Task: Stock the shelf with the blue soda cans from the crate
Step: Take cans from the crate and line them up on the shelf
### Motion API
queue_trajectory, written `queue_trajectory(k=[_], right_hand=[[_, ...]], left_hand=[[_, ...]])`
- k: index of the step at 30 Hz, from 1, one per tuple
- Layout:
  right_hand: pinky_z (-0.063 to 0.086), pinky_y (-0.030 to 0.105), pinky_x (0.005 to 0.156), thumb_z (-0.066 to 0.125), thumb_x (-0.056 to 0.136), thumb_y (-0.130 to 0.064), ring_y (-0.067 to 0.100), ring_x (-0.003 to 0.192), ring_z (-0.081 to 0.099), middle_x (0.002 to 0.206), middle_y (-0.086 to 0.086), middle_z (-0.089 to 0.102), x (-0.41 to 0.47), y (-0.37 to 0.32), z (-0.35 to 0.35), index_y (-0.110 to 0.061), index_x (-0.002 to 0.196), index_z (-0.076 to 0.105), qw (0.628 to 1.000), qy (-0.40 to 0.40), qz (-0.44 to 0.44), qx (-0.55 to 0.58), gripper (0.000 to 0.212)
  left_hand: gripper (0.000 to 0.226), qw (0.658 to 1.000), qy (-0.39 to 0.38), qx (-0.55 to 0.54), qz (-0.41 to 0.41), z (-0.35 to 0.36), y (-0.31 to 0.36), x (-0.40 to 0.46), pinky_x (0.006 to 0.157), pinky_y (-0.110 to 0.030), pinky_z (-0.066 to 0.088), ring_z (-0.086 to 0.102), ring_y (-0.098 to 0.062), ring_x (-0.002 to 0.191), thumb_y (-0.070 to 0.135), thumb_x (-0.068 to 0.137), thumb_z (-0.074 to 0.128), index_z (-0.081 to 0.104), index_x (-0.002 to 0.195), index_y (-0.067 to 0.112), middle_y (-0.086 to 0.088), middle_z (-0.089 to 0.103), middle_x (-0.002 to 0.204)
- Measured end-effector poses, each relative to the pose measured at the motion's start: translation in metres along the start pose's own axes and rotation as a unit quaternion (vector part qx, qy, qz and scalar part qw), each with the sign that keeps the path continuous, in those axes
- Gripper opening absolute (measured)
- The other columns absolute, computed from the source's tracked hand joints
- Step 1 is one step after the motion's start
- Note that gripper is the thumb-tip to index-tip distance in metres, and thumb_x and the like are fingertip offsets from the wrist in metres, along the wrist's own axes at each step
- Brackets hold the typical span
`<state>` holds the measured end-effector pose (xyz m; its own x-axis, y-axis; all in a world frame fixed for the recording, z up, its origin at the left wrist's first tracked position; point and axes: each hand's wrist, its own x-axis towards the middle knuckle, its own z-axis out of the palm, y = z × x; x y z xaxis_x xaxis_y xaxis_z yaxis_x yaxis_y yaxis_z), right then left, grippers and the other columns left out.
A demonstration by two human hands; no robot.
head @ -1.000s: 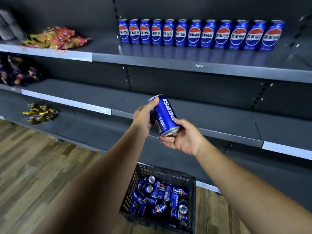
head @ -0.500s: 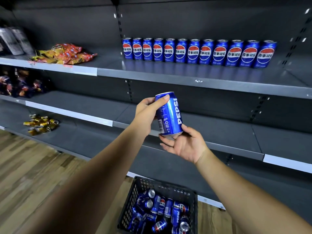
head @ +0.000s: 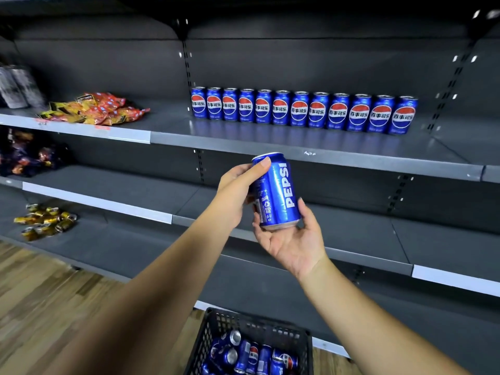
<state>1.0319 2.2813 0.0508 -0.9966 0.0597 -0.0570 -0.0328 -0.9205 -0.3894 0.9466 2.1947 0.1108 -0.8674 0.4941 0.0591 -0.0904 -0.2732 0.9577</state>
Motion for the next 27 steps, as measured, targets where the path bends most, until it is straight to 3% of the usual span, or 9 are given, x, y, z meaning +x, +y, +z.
queue_trajectory(k=[8,13,17,21,24,27], right_hand=[[0.057,0.047,0.068,0.094,0.024,-0.018,0.041,0.079,0.067,0.106,0.025,0.066,-0.003,0.000,0.005,-0.001,0.113,0.060,0.998,0.043,-0.043,-0.029,0.097],[0.055,0.053,0.076,0.093,0.027,-0.014,0.043,0.085,0.066,0.109,0.027,0.065,-0.007,-0.003,0.013,0.000,0.110,0.060,0.996,0.032,-0.068,-0.053,0.091],[0.054,0.053,0.082,0.093,0.026,-0.013,0.040,0.092,0.064,0.109,0.025,0.066,-0.009,-0.002,0.018,0.001,0.111,0.059,0.993,0.027,-0.073,-0.084,0.093],[0.054,0.052,0.081,0.092,0.022,-0.010,0.038,0.094,0.064,0.112,0.022,0.065,-0.010,-0.001,0.020,0.002,0.129,0.048,0.989,0.037,-0.076,-0.121,0.116],[0.056,0.048,0.078,0.093,0.024,-0.009,0.035,0.094,0.065,0.118,0.021,0.063,-0.012,0.000,0.019,0.002,0.137,0.042,0.989,0.028,-0.065,-0.129,0.124],[0.056,0.049,0.078,0.094,0.028,-0.014,0.033,0.093,0.066,0.118,0.018,0.063,-0.016,0.000,0.016,-0.001,0.134,0.047,0.990,0.009,-0.048,-0.134,0.117]], left_hand=[[0.016,0.993,-0.100,0.043,-0.036,-0.009,0.006,0.002,0.071,-0.030,0.048,0.062,-0.016,0.078,0.033,0.093,0.052,0.061,0.097,0.020,0.000,0.068,0.090],[0.034,0.996,-0.071,0.042,-0.022,-0.004,0.006,-0.002,0.072,-0.030,0.047,0.061,-0.016,0.083,0.042,0.092,0.051,0.058,0.112,0.015,0.000,0.067,0.096],[0.031,0.996,-0.058,0.059,-0.012,0.004,0.012,-0.007,0.075,-0.026,0.052,0.066,-0.010,0.080,0.043,0.088,0.057,0.060,0.105,0.016,0.004,0.070,0.092],[0.053,0.994,-0.056,0.089,0.001,0.007,0.012,-0.010,0.078,-0.030,0.054,0.069,-0.017,0.085,0.040,0.074,0.070,0.060,0.114,0.007,-0.006,0.072,0.099],[0.048,0.996,-0.036,0.075,0.010,0.007,0.011,-0.012,0.078,-0.031,0.056,0.070,-0.019,0.082,0.031,0.074,0.077,0.062,0.111,0.004,-0.008,0.073,0.095],[0.045,0.998,-0.037,0.056,0.014,0.005,0.010,-0.014,0.071,-0.029,0.056,0.069,-0.018,0.075,0.030,0.073,0.078,0.064,0.107,0.004,-0.007,0.073,0.088]])
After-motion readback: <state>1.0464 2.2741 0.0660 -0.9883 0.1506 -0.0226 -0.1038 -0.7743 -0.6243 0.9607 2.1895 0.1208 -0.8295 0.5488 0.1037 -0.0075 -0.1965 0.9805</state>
